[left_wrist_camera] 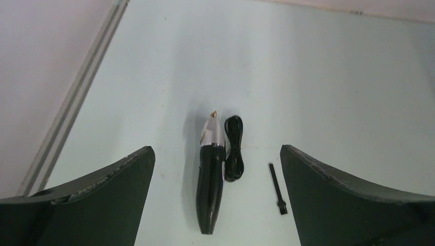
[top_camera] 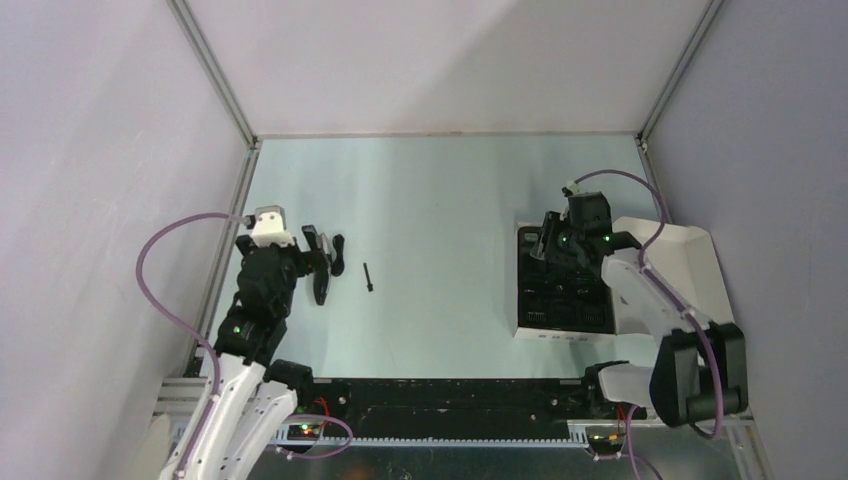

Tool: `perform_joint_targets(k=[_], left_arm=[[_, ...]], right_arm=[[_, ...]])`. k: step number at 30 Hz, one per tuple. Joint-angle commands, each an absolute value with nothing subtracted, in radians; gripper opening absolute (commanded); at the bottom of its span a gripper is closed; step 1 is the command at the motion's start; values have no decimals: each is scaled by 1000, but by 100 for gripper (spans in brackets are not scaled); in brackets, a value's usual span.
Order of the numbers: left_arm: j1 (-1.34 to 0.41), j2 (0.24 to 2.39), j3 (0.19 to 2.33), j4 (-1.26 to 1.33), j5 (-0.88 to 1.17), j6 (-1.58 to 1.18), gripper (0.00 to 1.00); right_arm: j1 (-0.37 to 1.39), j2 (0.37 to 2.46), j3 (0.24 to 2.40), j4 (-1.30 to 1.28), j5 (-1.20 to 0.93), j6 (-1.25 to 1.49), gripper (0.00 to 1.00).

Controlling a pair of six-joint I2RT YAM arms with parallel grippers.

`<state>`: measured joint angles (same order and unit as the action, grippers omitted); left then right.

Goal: Sort the hair-cutting tools

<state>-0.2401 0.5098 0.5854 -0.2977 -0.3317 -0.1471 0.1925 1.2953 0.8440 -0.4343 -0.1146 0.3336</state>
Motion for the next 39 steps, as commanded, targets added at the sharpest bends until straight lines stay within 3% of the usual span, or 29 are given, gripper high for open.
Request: perform_joint_targets(k=[1,6,11,16,21,23,39], left_arm=[[-246,629,666,-367,-320,-210,100],[-247,763,734,-437,-302,-278,100],[-246,944,803,-496,-234,-351,95],[-264,1124,855,-500,-181,-392,79],[-273,1273,916,-485,-180,-376,56],[-275,1330,949,-485,-181,-372,52],[-275,1678,1116,-509,-309,-369,44]], right_arm=[[236,1154,881,-468,-122,316,49],[321,1048,880,-491,-98,320,61],[404,1012,870,-472,-111,330,63],[458,1007,849,-424,-138,342,63],[468,1010,830,-390,-165,342,63],[467,1011,818,-381,-172,339,63],[467,999,776,-355,-189,346,64]])
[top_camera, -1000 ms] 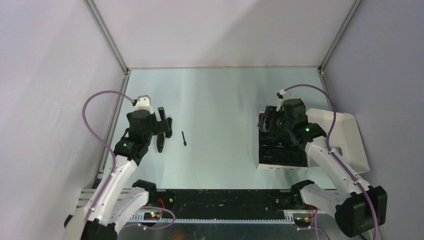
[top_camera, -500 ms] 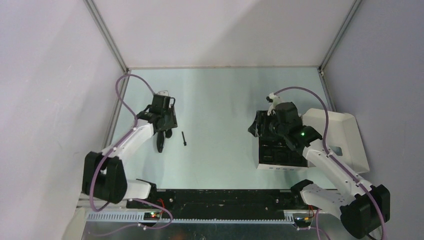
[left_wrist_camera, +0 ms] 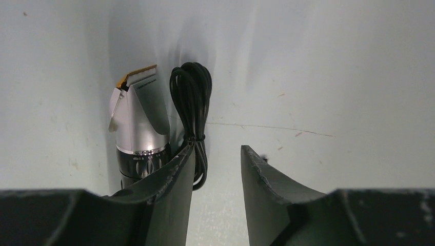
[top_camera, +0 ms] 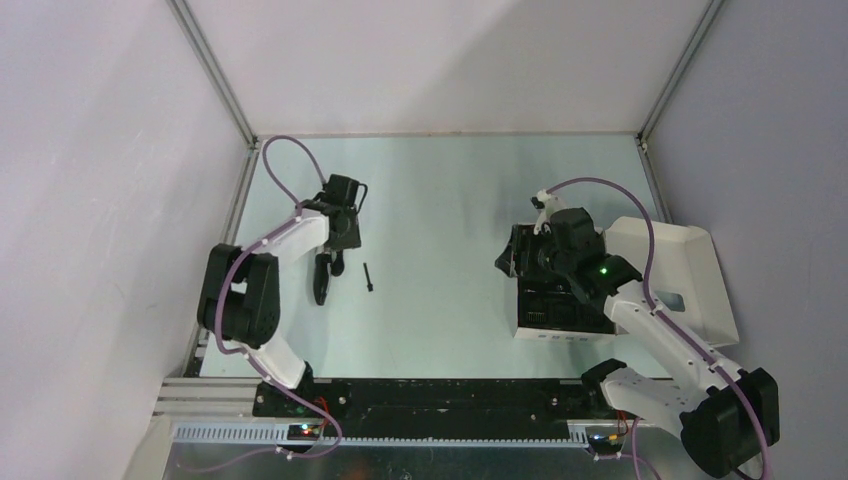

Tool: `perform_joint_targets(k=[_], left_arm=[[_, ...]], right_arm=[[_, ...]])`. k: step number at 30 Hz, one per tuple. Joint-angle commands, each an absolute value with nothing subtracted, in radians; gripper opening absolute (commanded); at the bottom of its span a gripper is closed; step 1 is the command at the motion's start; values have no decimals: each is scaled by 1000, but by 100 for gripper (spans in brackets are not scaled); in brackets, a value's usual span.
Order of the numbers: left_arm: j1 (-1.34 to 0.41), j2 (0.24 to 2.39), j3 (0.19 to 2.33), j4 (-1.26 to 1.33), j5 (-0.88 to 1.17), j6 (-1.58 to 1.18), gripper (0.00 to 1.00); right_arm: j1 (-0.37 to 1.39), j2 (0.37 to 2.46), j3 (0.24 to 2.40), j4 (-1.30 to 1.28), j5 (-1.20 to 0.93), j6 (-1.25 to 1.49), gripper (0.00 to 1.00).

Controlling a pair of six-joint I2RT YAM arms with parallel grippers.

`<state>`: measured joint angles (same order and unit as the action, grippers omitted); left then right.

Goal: Sort the hair-cutting tools

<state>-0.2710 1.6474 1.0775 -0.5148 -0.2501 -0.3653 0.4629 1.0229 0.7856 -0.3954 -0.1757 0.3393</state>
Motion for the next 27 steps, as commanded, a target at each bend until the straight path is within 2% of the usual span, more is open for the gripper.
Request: perform_joint_targets(k=[1,16,18,23,27], left_arm=[[-275,1686,1126,-516,-316,-371,44],[-274,1817,1198,-554,-356,-396,46],[-273,1821,1204,-558,-337,-396,44],[-273,1809,1190,-539,-291,-394,32],[-273,1801,1172,-519,-239,-399,27]], right_arm=[[468,1000,773,-353,-190,350,64],[464,993,745,-334,-199,361,64],[462,991,743,-332,-200,362,64],[458,973,735,-334,-200,363,64],[450,965,733,-337,-203,362,64]])
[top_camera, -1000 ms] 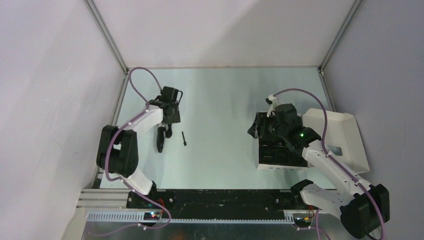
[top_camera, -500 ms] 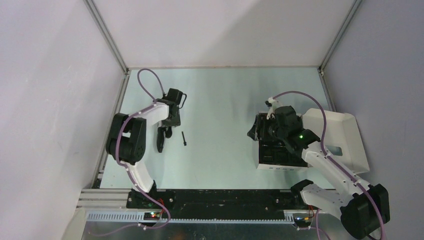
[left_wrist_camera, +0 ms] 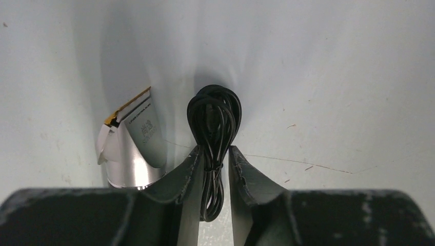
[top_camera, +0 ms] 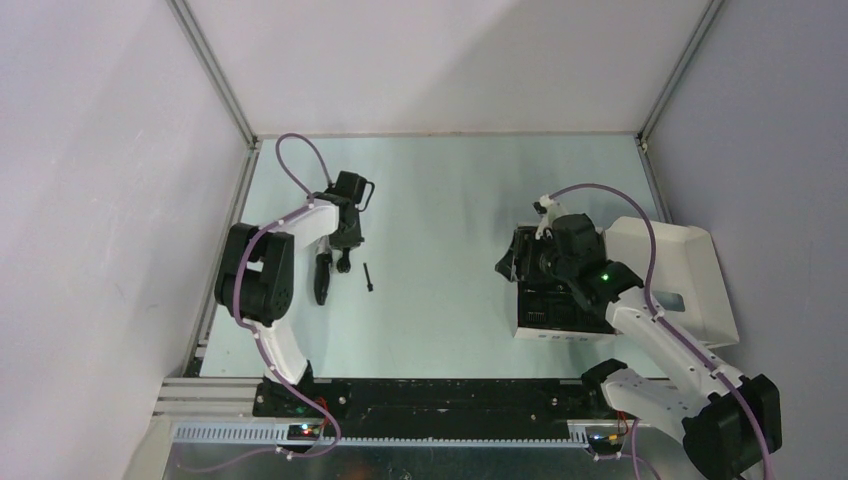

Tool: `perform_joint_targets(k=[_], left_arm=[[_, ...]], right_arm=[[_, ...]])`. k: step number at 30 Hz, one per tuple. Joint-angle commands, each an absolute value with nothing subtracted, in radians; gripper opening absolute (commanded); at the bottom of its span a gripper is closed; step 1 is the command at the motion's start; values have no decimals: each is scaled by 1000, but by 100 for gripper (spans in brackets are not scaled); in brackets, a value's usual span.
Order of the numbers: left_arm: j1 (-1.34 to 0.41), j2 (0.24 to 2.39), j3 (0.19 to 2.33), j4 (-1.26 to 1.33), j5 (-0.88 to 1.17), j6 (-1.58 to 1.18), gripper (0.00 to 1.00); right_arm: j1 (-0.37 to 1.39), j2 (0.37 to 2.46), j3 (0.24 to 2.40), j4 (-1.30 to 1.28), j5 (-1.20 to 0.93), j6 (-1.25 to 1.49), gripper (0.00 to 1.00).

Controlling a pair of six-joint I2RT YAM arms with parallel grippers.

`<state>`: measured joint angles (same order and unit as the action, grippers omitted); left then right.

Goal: Sort the hair-cutting tools

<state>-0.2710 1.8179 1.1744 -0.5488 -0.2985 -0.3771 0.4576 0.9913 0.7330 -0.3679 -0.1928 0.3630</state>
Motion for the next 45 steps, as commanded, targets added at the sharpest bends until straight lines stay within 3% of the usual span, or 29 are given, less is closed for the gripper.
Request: perform_joint_targets(k=[1,9,16,20,30,38,39,41,45], left_arm=[[-273,1802,1167,-517,-230,-401,27],[-273,1798,1152,-530,-247,-411,44],[-273,1809,1150,-547,-222,-415,44],[-273,1795,1120,-535,-215,-416,37],[-278,1728,1098,-511,-183,-390,6],[-350,1527,1094,-478,-134,-273,2],[-374,1508,1091,-473,-129,-436,2],[-408,1456,1081,-458,-116,-239,2],[-484,1349,1040,-419,-72,-165,2]], right_arm=[[449,965,733,-337,-207,361,64],[447,953,724,-334,-216,375,65],[445,948,720,-332,-219,377,65],[442,942,716,-330,-219,379,65],[435,925,715,-322,-233,385,64],[439,914,716,-248,-316,423,64],[440,916,717,-241,-332,428,64],[442,921,723,-223,-360,442,65],[451,943,745,-173,-417,498,65]])
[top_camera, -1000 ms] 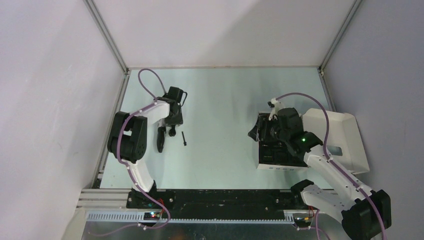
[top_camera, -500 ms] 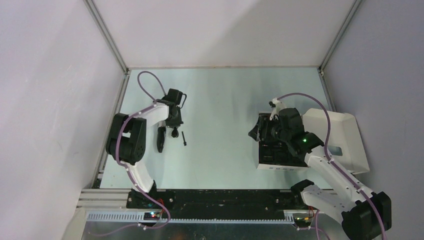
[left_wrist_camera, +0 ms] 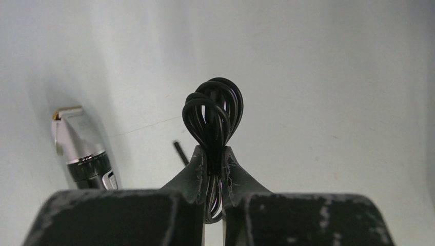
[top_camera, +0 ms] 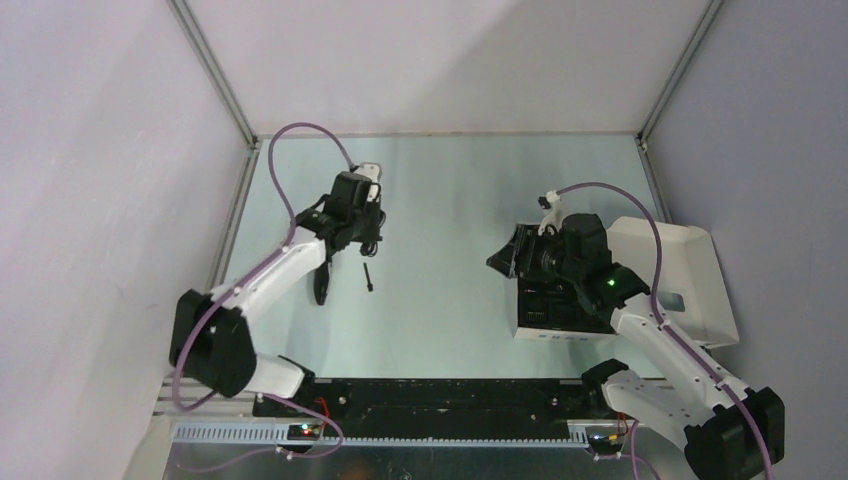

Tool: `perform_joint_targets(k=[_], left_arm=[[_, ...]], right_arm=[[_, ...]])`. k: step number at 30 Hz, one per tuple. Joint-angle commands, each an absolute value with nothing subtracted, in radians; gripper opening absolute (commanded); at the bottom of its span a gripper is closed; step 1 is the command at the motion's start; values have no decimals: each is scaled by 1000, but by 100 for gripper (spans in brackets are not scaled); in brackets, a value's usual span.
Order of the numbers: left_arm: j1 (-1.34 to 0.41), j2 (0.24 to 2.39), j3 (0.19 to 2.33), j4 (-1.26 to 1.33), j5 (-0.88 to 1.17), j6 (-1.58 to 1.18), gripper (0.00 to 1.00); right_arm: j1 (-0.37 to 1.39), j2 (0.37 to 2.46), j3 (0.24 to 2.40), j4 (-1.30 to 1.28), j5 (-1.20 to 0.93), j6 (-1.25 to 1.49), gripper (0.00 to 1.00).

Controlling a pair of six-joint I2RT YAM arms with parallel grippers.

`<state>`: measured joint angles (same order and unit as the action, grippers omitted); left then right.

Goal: Sort the hair-cutting tools

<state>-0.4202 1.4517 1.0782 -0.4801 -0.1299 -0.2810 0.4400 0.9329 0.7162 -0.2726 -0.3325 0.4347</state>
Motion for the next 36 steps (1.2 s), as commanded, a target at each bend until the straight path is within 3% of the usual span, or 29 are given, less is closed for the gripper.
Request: perform_joint_targets(k=[1,12,29,36], left_arm=[[-498,1312,1031,-402,-60,-157,2],[-745,1113,944,-268,21,-123,4],[-951,1120,979,-243,-34,-106,5],[-976,1130,991,-245,-66,-95,6]], right_arm=[[453,951,748,-159,-426,510,65],[536,1046,782,21,-496,690,65],[604,1142,866,94,-453,714,69],[634,1165,883,61,-457,706,58]])
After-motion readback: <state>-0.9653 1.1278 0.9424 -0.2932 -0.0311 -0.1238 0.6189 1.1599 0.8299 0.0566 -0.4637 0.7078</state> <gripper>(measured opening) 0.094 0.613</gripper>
